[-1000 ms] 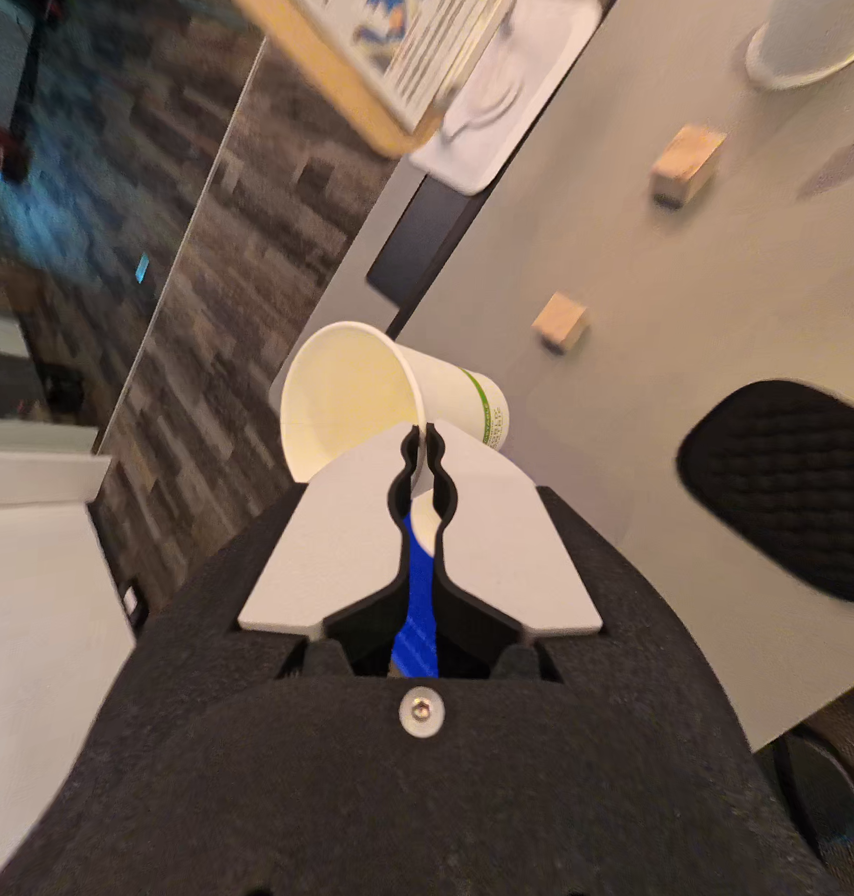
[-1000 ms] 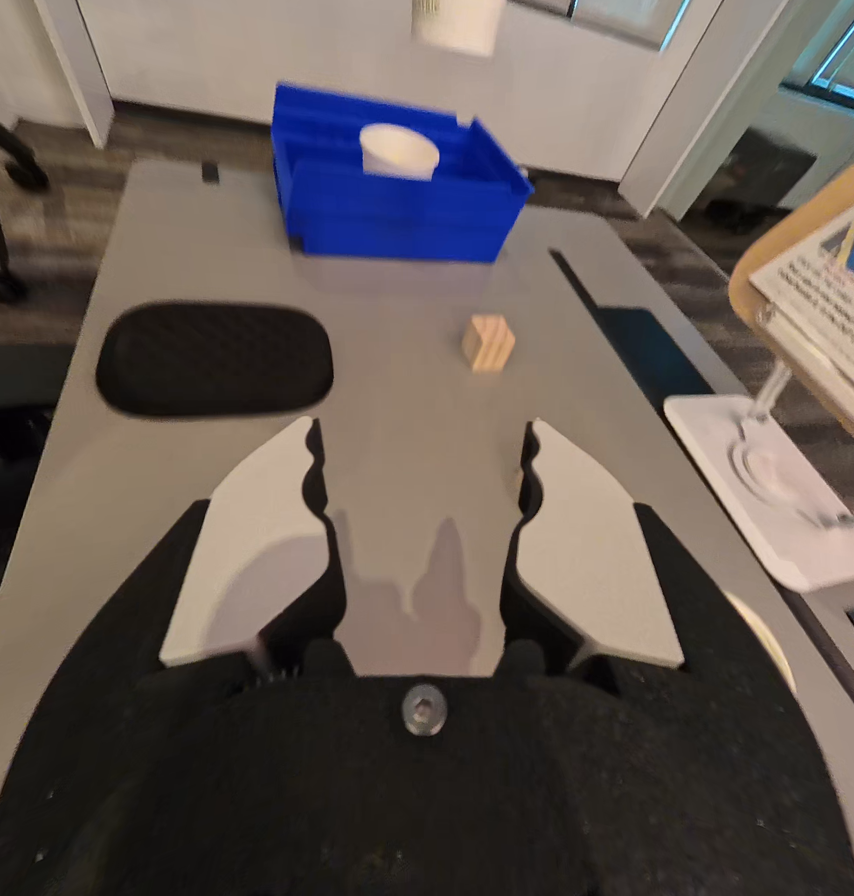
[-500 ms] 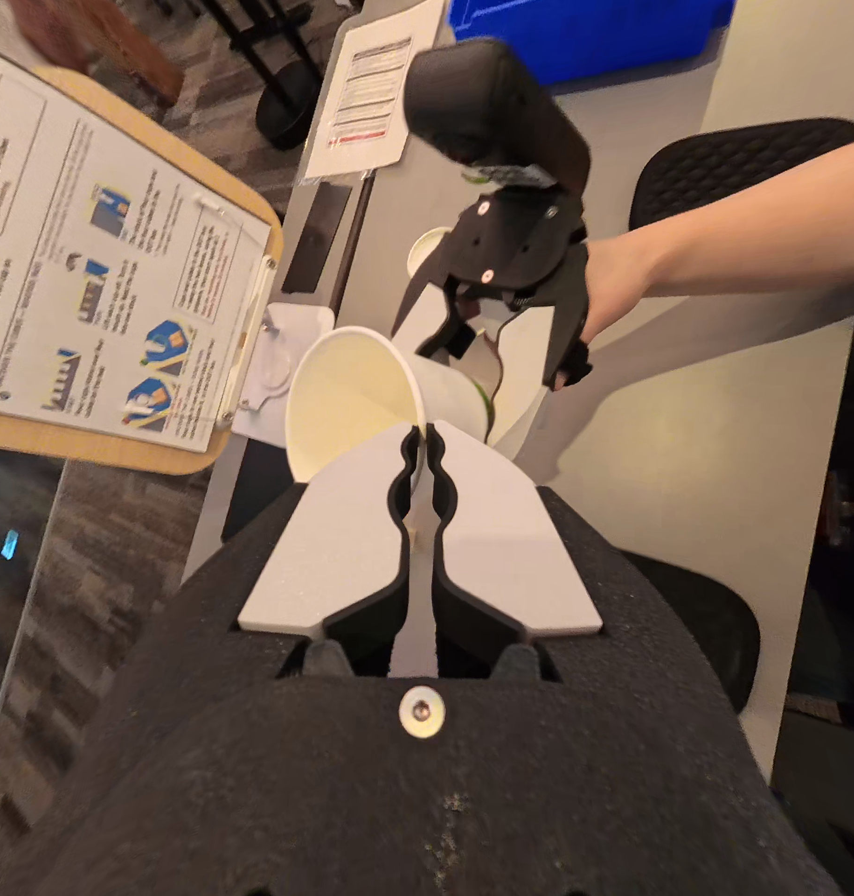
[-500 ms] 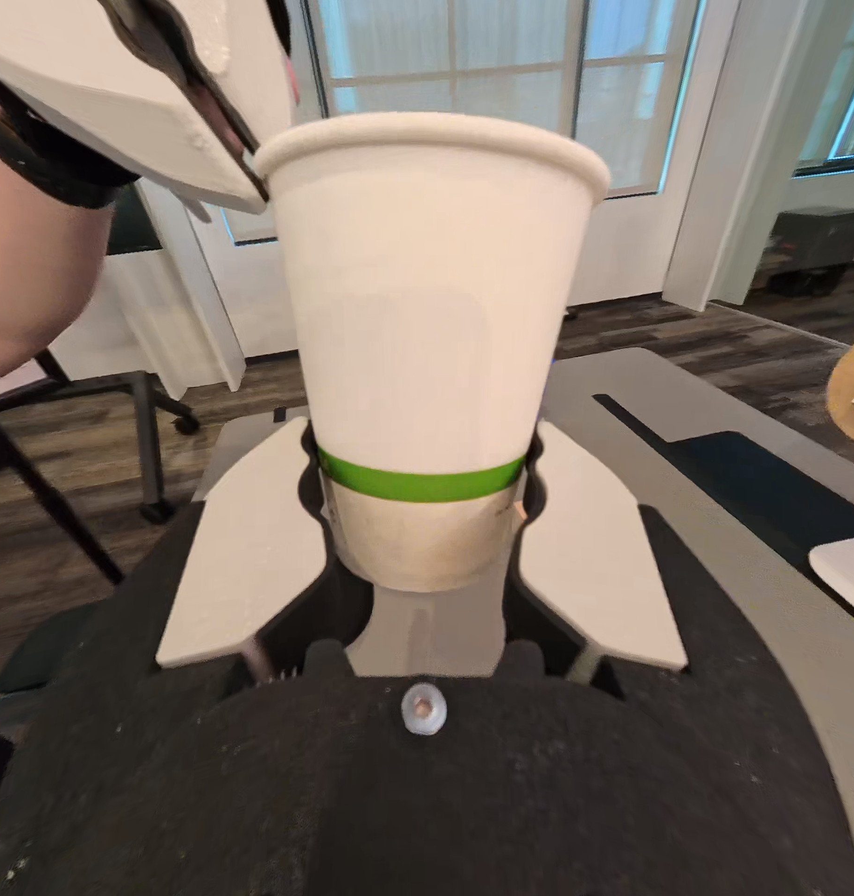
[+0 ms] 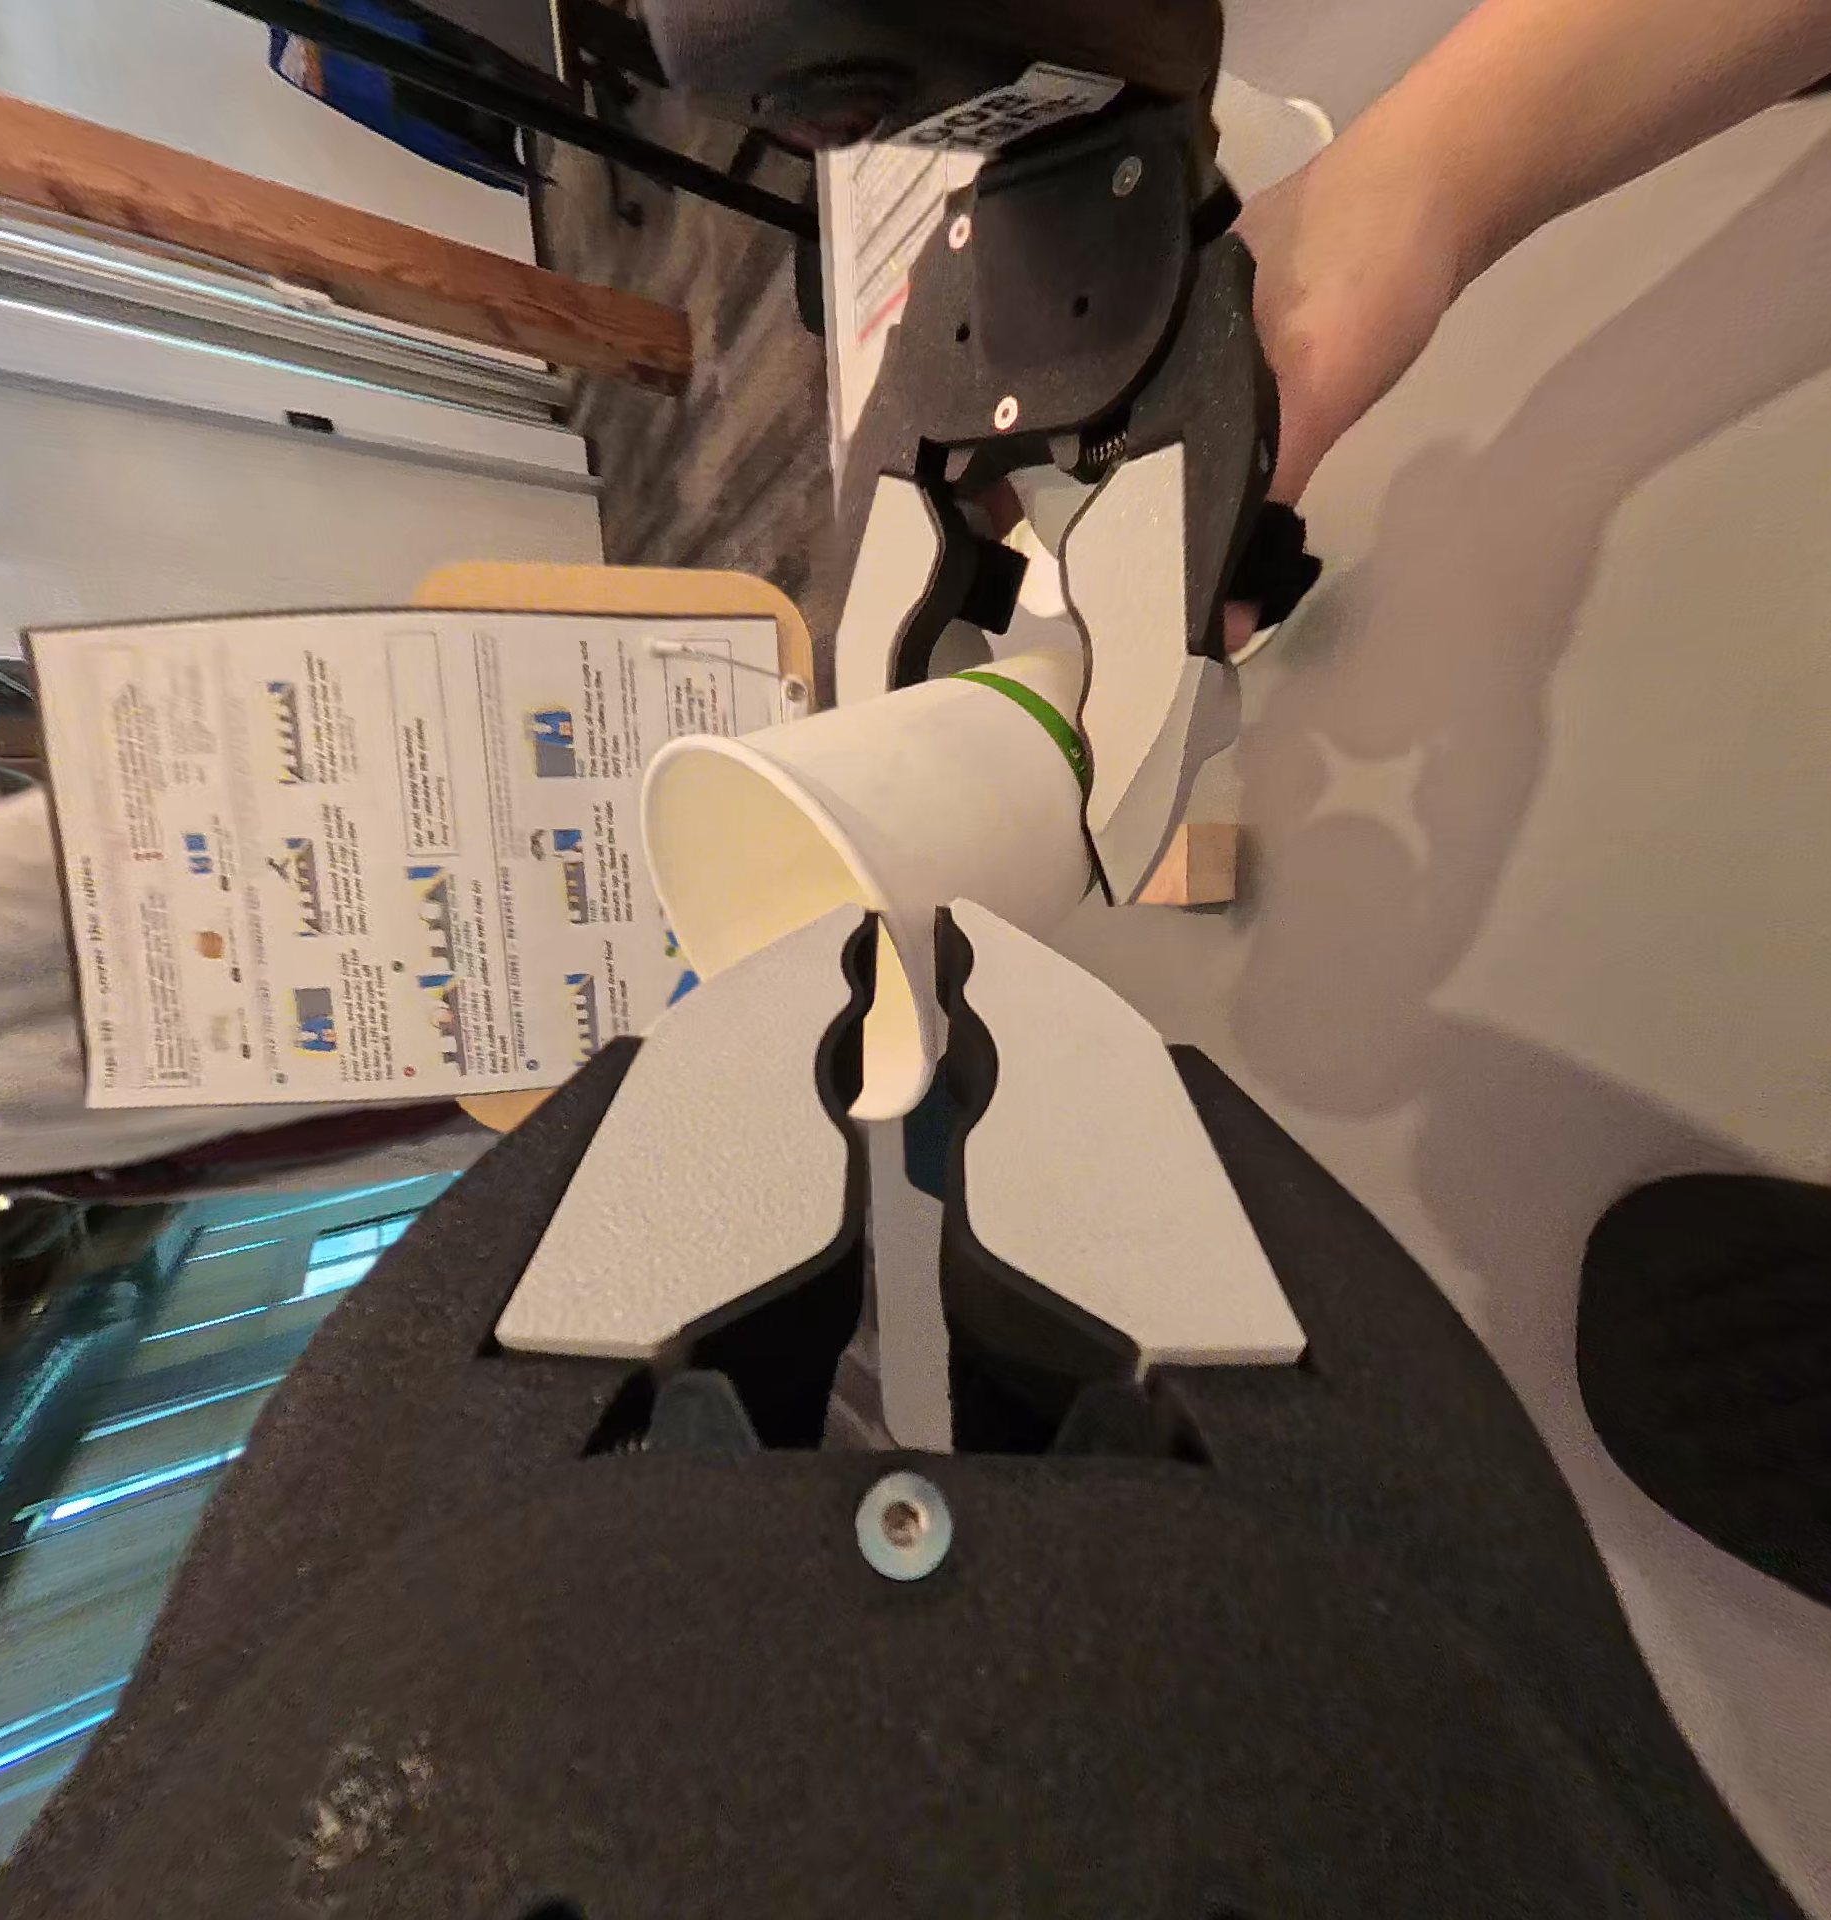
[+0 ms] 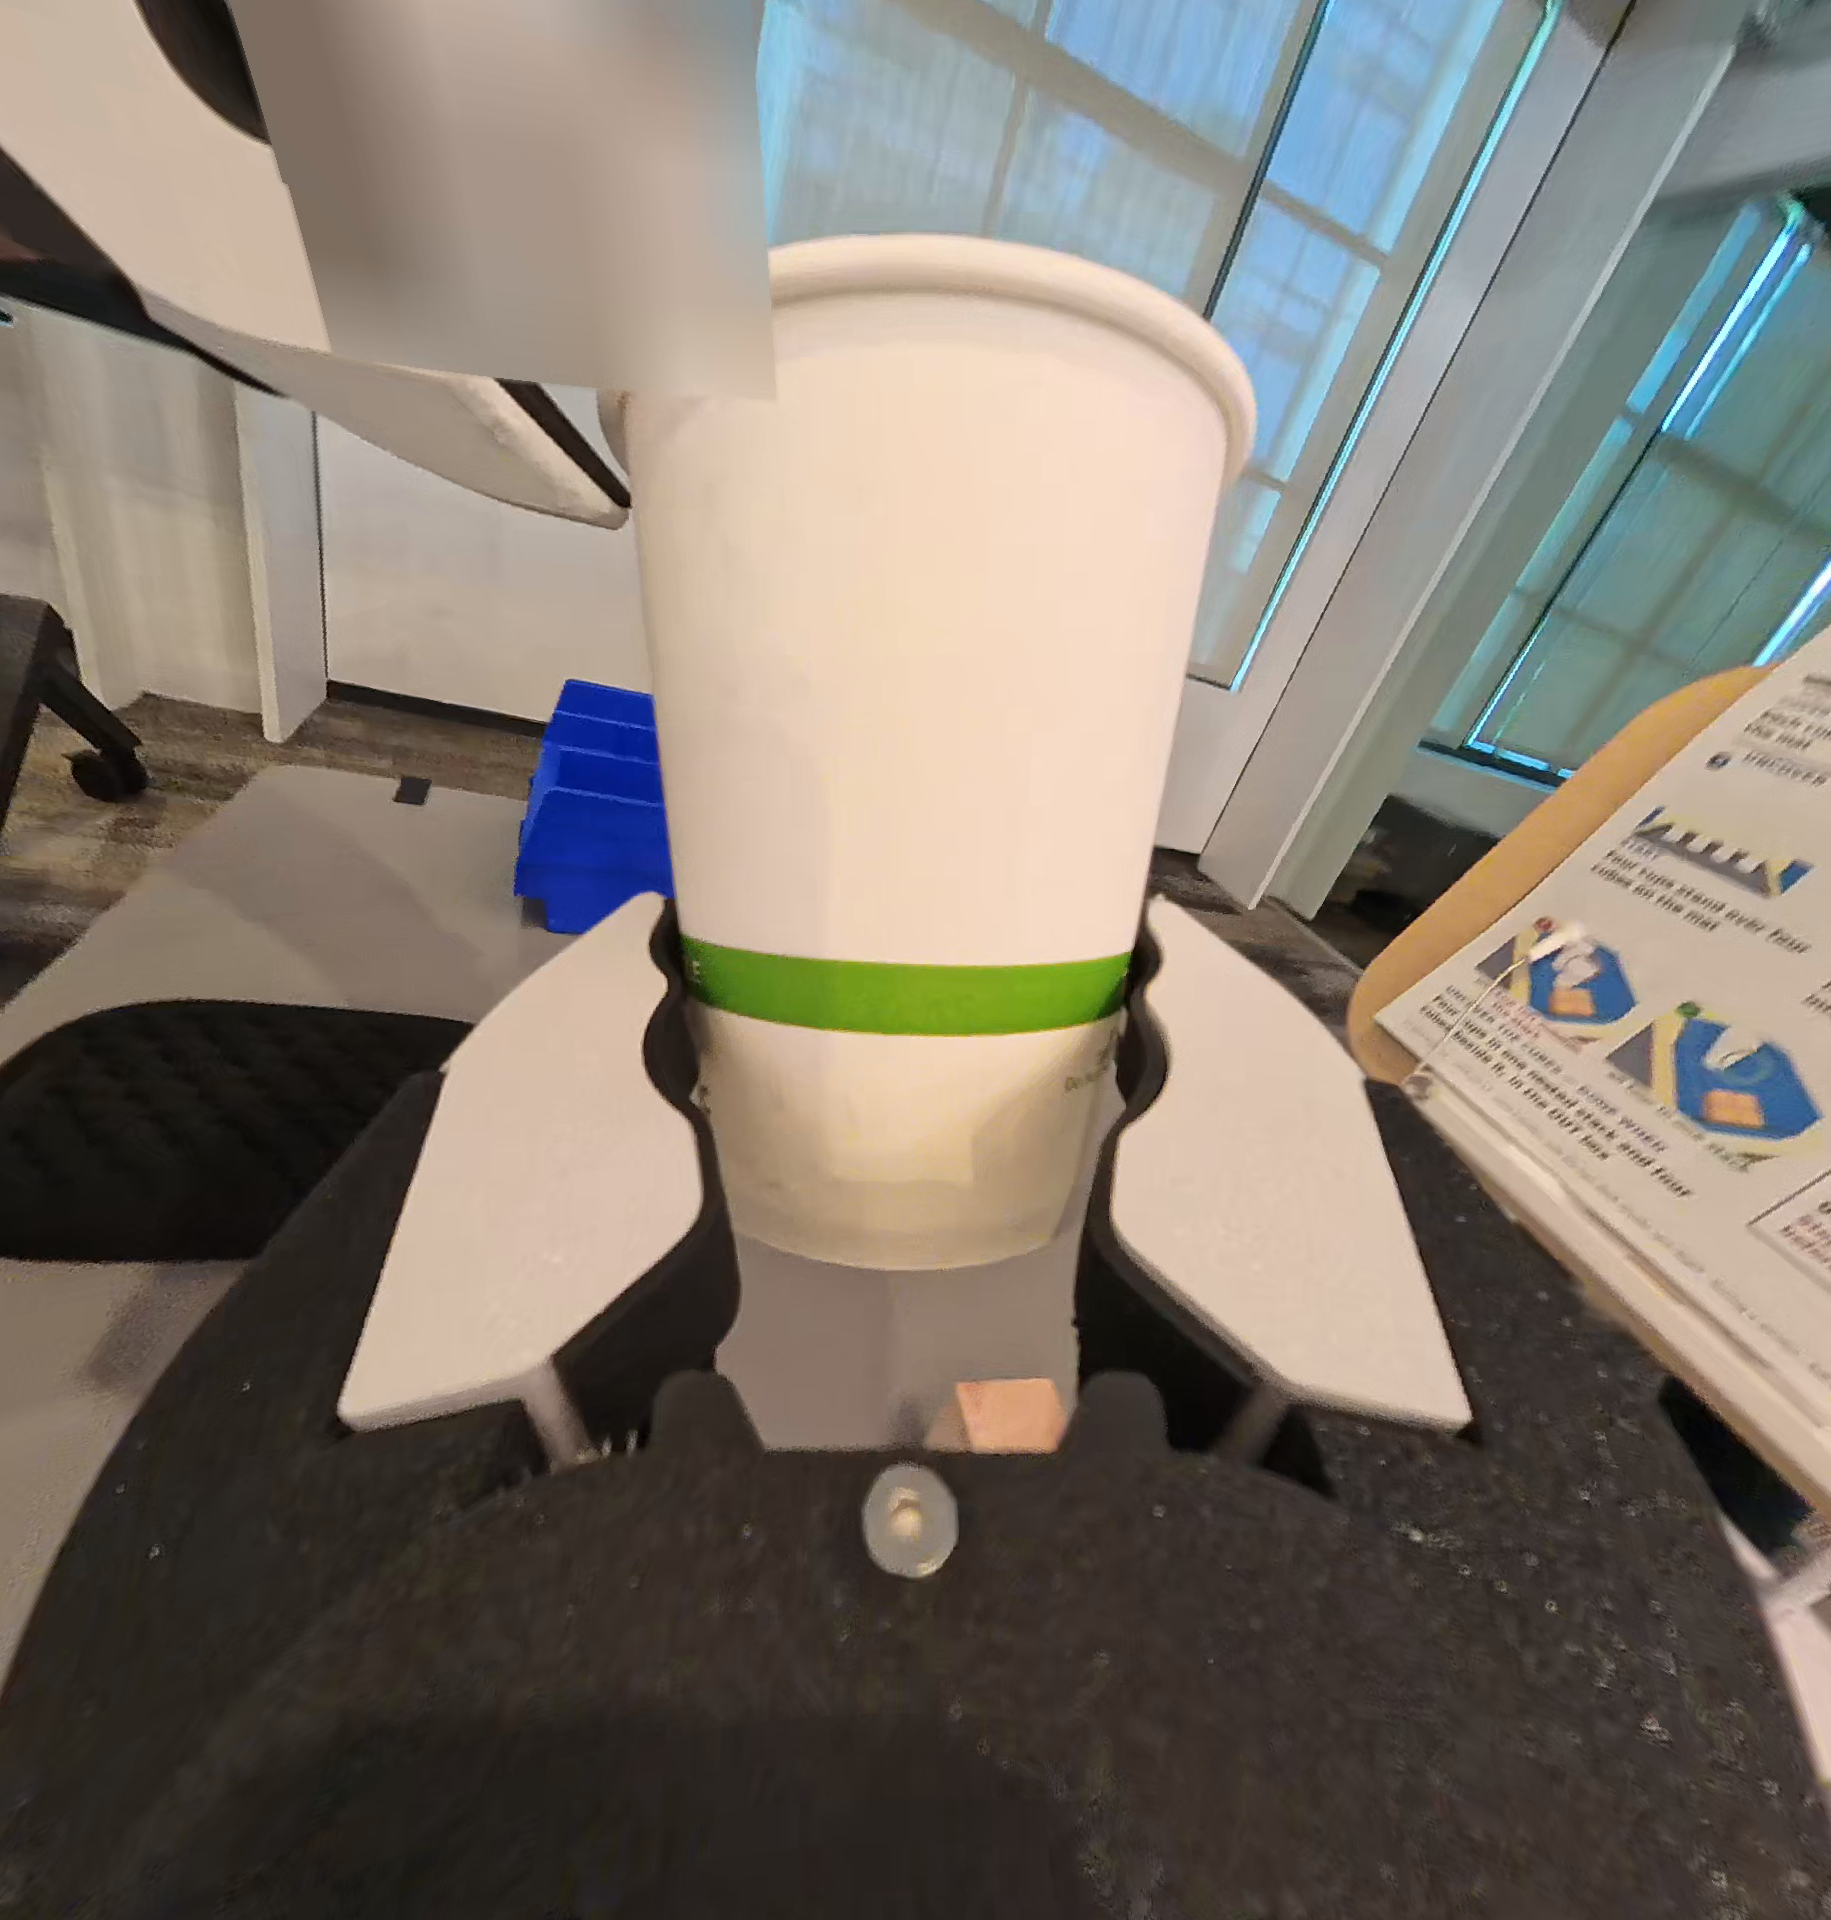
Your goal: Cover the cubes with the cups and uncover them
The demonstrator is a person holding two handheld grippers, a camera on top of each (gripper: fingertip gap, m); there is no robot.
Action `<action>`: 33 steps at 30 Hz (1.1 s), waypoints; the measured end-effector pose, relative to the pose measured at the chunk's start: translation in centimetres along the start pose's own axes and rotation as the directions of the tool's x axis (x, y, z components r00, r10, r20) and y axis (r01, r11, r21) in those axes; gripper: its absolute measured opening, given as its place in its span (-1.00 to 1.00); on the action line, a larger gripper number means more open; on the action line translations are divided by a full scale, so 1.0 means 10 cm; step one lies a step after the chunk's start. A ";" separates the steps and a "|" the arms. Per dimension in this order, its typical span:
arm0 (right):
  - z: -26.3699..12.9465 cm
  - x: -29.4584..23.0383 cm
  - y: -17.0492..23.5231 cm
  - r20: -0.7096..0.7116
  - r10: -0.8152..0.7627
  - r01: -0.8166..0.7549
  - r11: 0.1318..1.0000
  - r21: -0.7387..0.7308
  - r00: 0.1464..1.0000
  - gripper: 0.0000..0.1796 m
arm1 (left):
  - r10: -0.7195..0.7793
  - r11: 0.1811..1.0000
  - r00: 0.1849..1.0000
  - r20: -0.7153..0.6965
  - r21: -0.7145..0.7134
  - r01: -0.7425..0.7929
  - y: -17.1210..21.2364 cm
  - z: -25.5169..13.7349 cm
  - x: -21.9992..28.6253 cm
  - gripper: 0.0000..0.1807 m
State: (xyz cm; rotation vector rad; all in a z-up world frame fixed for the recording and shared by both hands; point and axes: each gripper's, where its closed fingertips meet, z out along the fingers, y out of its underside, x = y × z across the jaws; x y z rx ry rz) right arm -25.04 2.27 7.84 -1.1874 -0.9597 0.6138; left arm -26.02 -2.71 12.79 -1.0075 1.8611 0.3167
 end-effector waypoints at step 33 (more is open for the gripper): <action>-0.09 -0.25 0.53 0.110 0.349 -0.267 0.853 -0.447 0.931 -0.12 | -0.504 0.836 0.791 -0.348 0.035 0.548 0.14 0.29 0.26 -0.92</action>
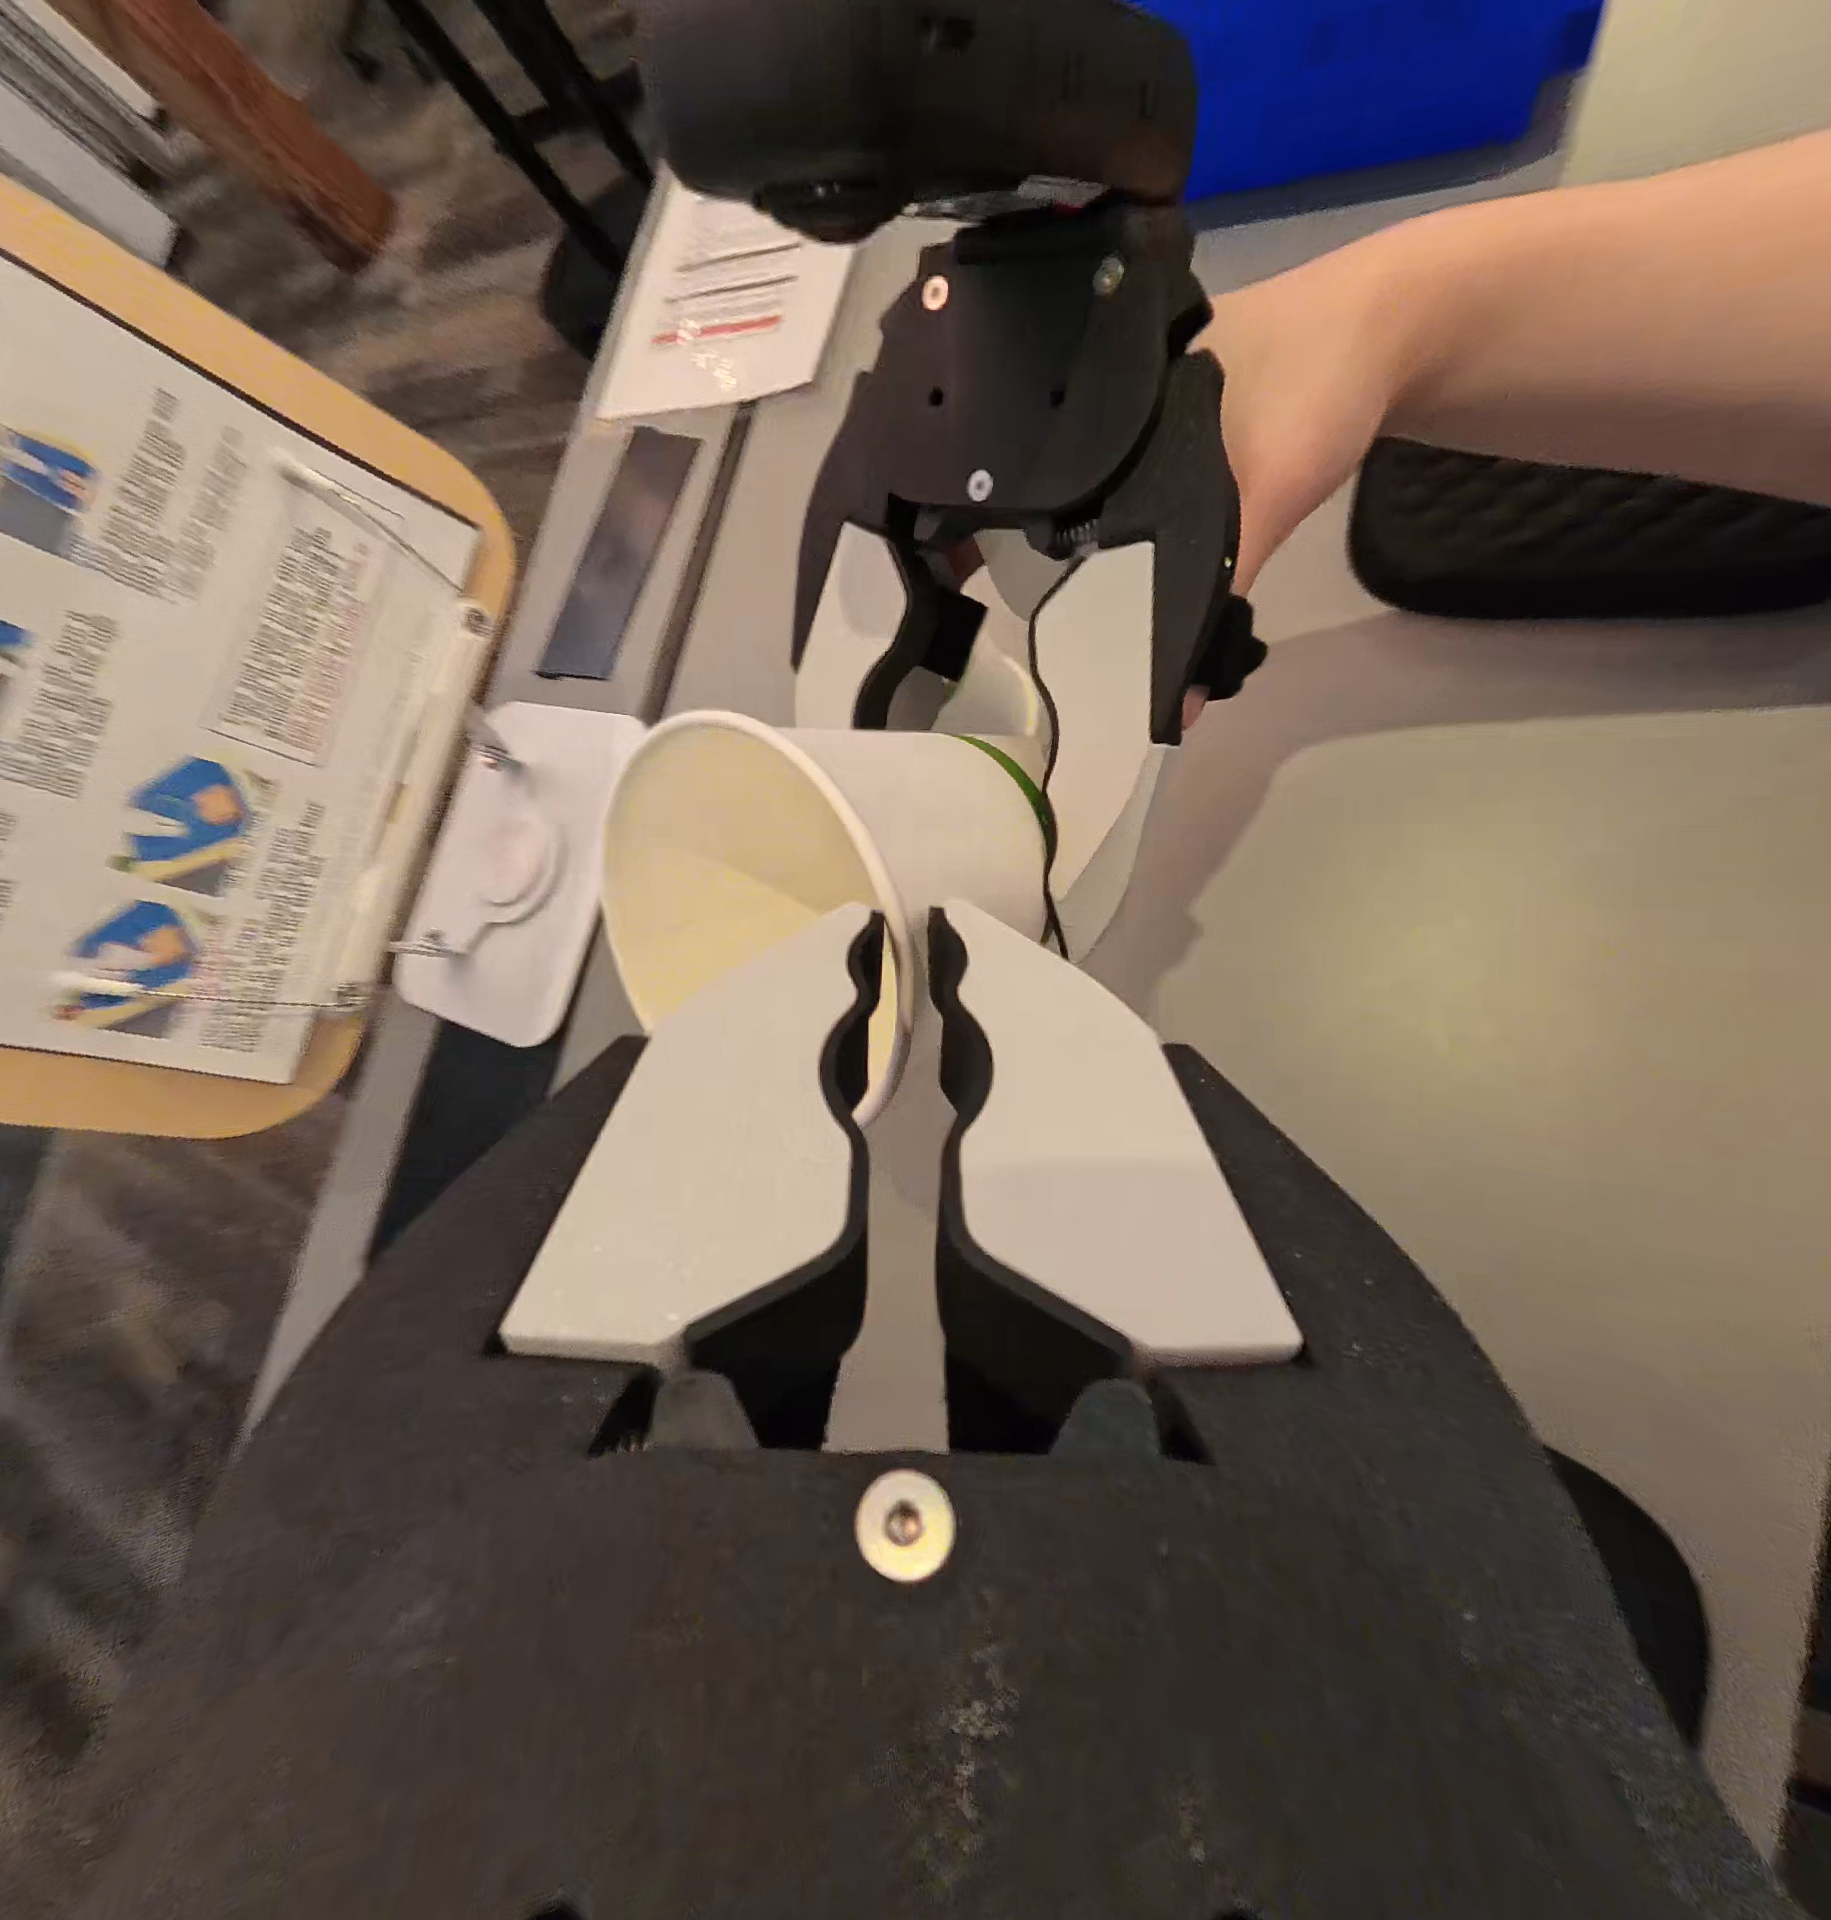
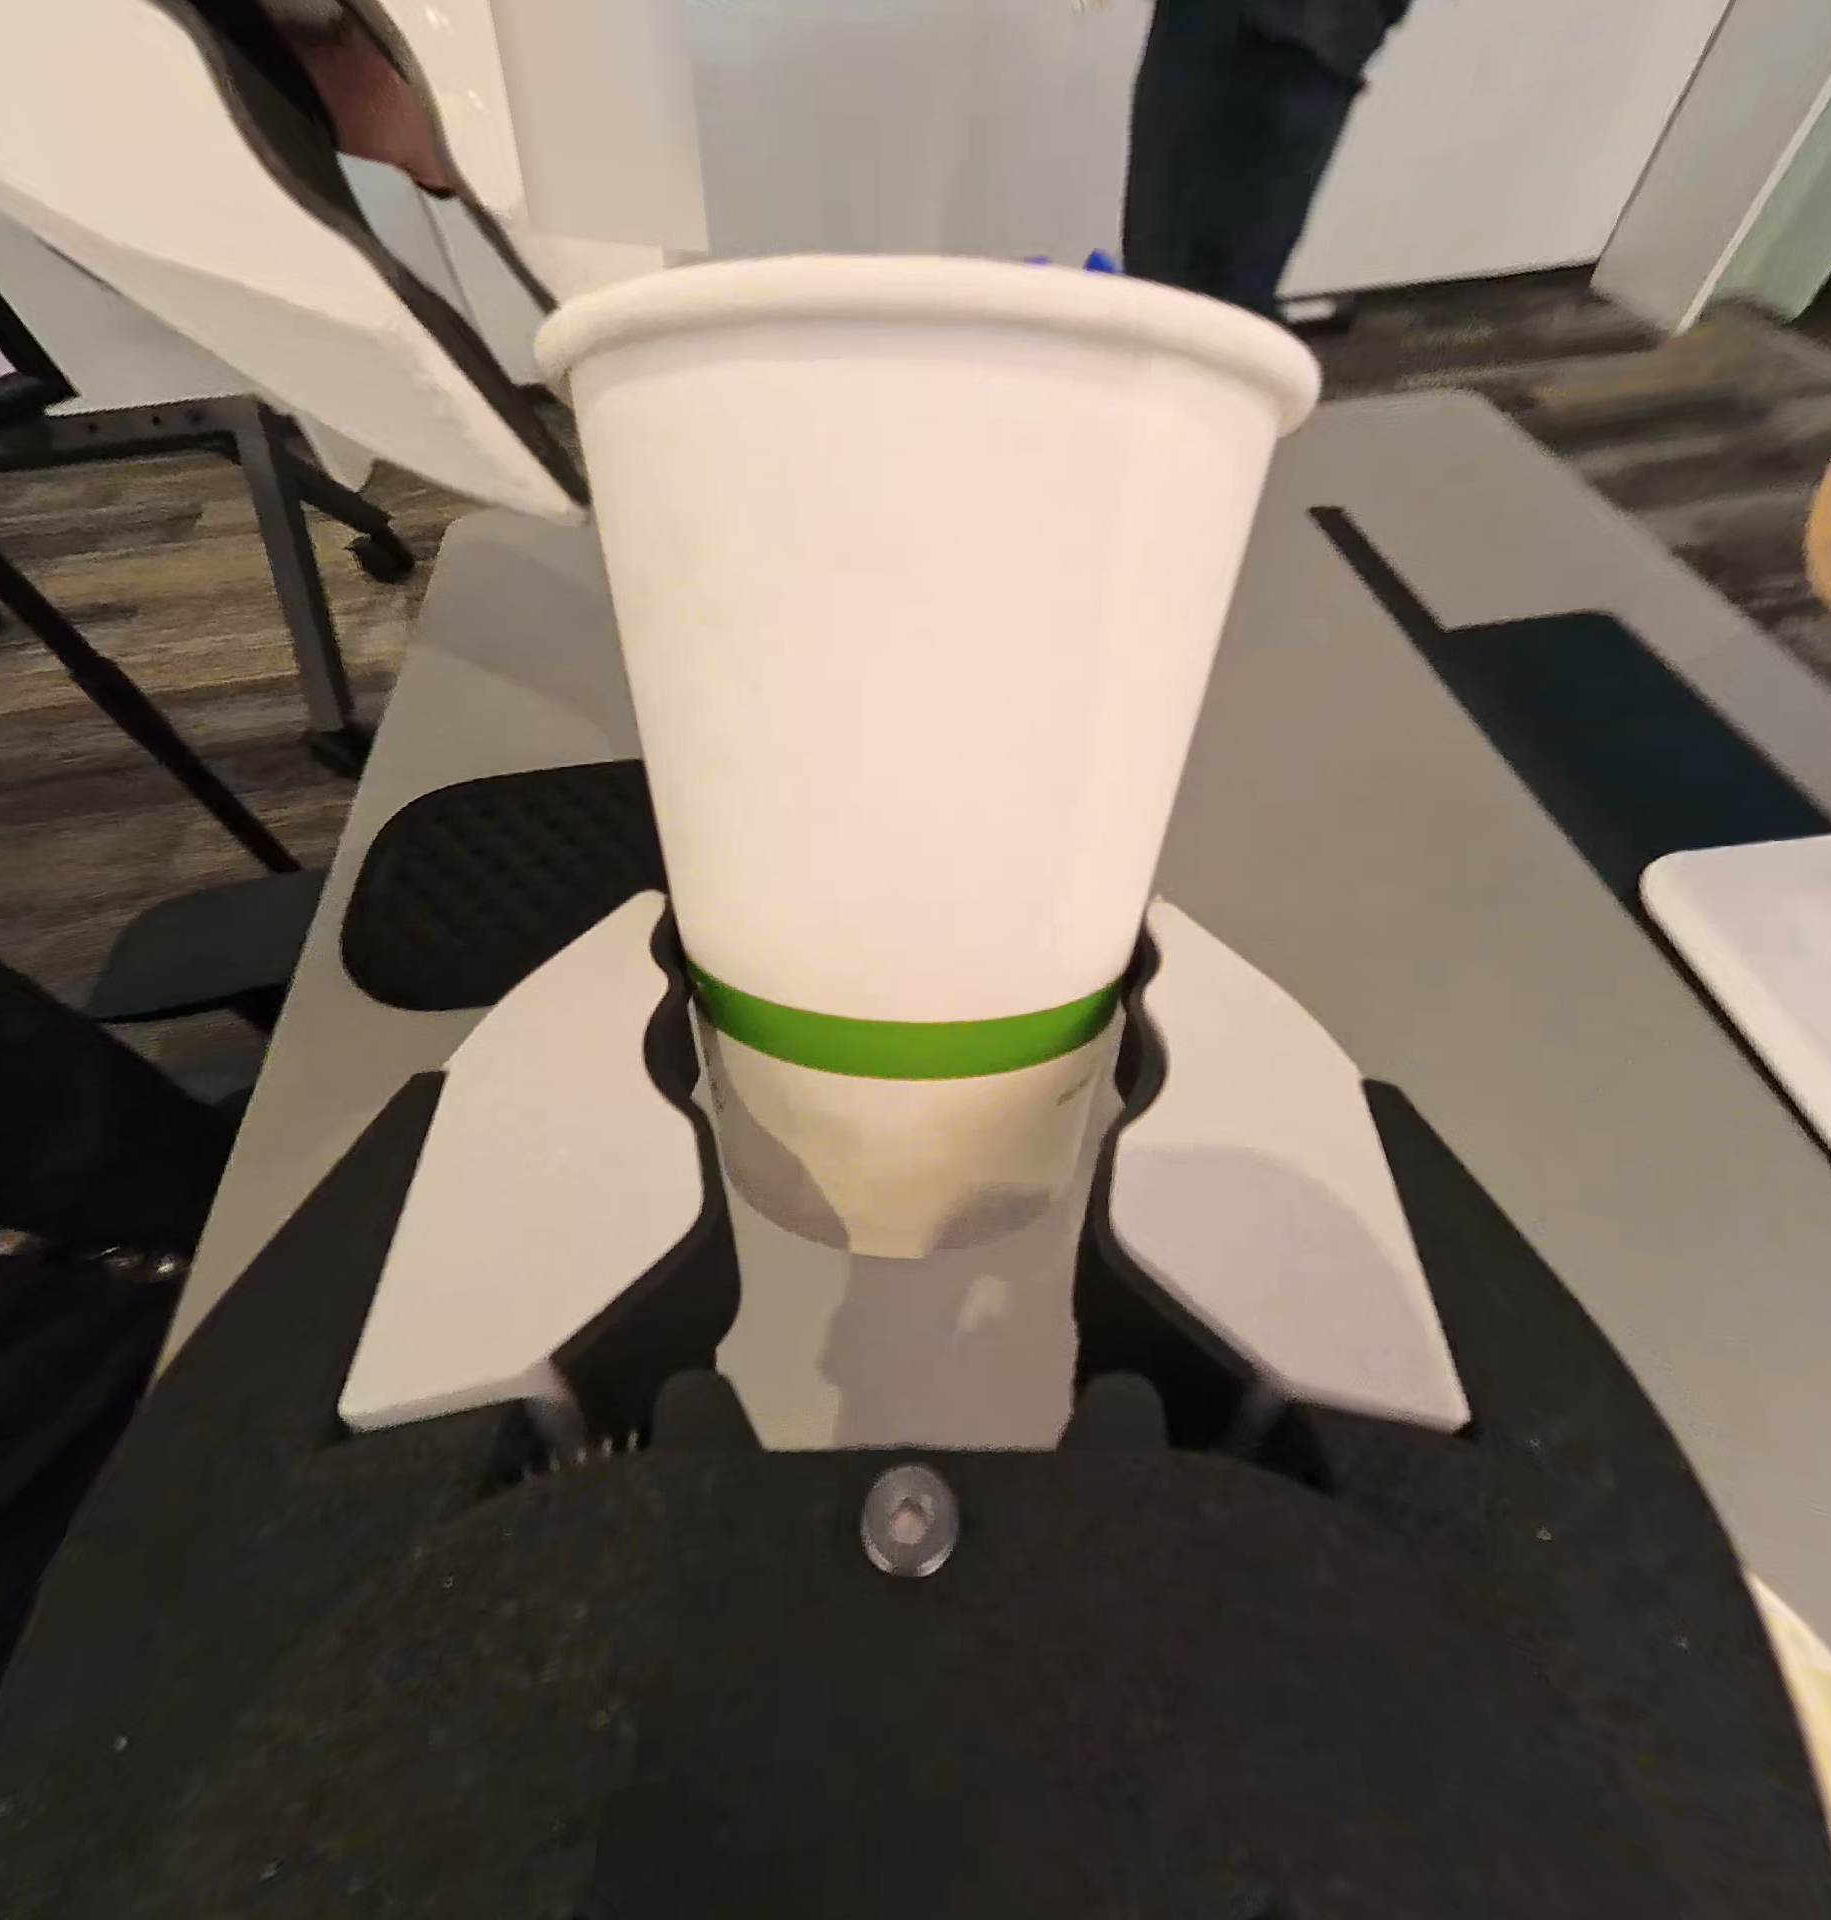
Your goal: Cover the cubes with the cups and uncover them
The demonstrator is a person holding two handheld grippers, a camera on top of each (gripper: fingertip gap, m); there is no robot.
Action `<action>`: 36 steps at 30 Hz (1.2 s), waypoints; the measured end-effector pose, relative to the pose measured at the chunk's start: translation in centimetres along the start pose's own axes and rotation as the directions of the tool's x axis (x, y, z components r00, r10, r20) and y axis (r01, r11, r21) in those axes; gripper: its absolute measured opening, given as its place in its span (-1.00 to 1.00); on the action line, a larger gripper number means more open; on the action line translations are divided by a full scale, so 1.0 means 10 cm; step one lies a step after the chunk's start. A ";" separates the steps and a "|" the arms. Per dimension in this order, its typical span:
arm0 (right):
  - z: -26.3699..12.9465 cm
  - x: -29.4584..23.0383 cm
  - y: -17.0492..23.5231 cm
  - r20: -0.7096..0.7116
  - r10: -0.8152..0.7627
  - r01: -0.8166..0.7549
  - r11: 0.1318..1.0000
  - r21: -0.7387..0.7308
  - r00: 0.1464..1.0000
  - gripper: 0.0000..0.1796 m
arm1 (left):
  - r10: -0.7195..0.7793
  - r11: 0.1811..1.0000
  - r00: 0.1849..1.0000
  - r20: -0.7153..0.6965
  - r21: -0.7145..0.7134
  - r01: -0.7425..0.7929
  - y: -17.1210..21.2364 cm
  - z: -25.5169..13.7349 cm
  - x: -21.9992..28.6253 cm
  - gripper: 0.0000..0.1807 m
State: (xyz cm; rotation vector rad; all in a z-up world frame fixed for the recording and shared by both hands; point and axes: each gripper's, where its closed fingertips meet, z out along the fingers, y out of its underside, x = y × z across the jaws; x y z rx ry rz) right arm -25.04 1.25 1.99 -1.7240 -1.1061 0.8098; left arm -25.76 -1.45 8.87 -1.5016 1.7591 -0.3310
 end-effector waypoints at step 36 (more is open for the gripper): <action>-0.62 -0.37 -0.86 -0.148 -0.186 0.237 0.703 0.671 0.971 -0.16 | -0.170 0.877 0.930 -0.327 0.380 0.294 -0.51 -0.80 0.05 -0.98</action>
